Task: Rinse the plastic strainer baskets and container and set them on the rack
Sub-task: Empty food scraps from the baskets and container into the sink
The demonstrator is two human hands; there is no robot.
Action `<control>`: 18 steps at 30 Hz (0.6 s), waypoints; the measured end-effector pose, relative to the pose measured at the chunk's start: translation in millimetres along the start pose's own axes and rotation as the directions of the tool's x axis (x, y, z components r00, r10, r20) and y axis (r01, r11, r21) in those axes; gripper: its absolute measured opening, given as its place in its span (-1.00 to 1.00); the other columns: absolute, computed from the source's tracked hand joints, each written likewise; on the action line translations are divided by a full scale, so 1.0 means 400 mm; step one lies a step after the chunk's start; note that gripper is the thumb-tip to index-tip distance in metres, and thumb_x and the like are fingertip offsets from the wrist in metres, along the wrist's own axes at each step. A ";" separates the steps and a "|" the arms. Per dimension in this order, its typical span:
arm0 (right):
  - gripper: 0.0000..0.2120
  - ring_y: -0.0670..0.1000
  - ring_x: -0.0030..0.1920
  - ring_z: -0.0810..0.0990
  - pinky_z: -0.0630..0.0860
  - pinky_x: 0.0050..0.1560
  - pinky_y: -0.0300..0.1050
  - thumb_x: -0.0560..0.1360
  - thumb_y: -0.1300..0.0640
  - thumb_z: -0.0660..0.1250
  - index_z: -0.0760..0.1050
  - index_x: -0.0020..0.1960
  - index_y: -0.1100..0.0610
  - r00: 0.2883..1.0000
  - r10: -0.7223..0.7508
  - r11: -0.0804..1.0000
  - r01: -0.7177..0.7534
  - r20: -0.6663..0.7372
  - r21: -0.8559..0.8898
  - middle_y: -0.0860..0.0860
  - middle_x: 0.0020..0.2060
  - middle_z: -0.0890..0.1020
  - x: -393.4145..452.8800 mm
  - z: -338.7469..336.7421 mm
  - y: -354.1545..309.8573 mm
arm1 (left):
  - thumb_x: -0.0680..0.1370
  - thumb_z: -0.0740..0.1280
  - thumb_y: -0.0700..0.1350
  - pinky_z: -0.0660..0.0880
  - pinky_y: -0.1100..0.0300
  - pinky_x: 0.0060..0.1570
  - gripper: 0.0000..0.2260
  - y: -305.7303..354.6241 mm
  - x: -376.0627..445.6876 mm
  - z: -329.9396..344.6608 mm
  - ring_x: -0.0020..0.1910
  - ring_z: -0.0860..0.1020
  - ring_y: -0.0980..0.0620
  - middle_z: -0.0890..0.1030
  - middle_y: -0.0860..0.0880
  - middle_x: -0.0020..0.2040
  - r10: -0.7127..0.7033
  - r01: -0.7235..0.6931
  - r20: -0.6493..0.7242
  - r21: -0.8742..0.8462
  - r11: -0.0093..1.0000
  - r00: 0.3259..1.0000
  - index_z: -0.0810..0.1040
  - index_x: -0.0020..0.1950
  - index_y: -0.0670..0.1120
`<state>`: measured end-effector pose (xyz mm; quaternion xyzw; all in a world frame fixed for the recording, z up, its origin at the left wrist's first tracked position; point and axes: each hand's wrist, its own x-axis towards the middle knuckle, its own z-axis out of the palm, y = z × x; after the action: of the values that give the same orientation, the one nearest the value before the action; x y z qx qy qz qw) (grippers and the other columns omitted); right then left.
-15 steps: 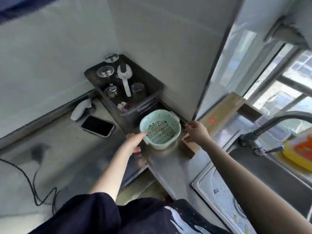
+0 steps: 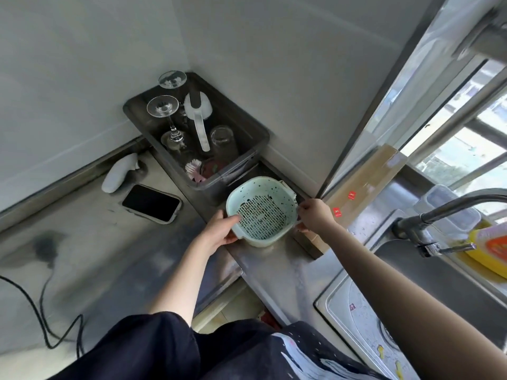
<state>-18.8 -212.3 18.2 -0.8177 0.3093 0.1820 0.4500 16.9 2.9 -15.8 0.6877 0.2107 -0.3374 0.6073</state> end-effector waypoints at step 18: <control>-0.79 -0.01 -0.50 0.56 0.52 -0.48 -0.20 0.52 0.18 0.28 0.40 -0.12 0.34 0.959 -0.142 0.941 0.208 -0.246 0.266 0.25 -0.26 0.65 -0.304 -0.098 0.114 | 0.55 0.24 -0.15 0.52 0.04 -0.02 -0.79 0.085 -0.263 0.046 -0.01 0.57 0.06 0.60 0.05 0.00 0.363 -0.408 0.189 0.361 0.838 0.912 0.43 0.15 0.08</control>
<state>-139.0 -222.4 80.6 -0.7827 0.3067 0.0010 0.5415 -34.9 -8.4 82.7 0.8034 -0.0389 -0.2816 0.5233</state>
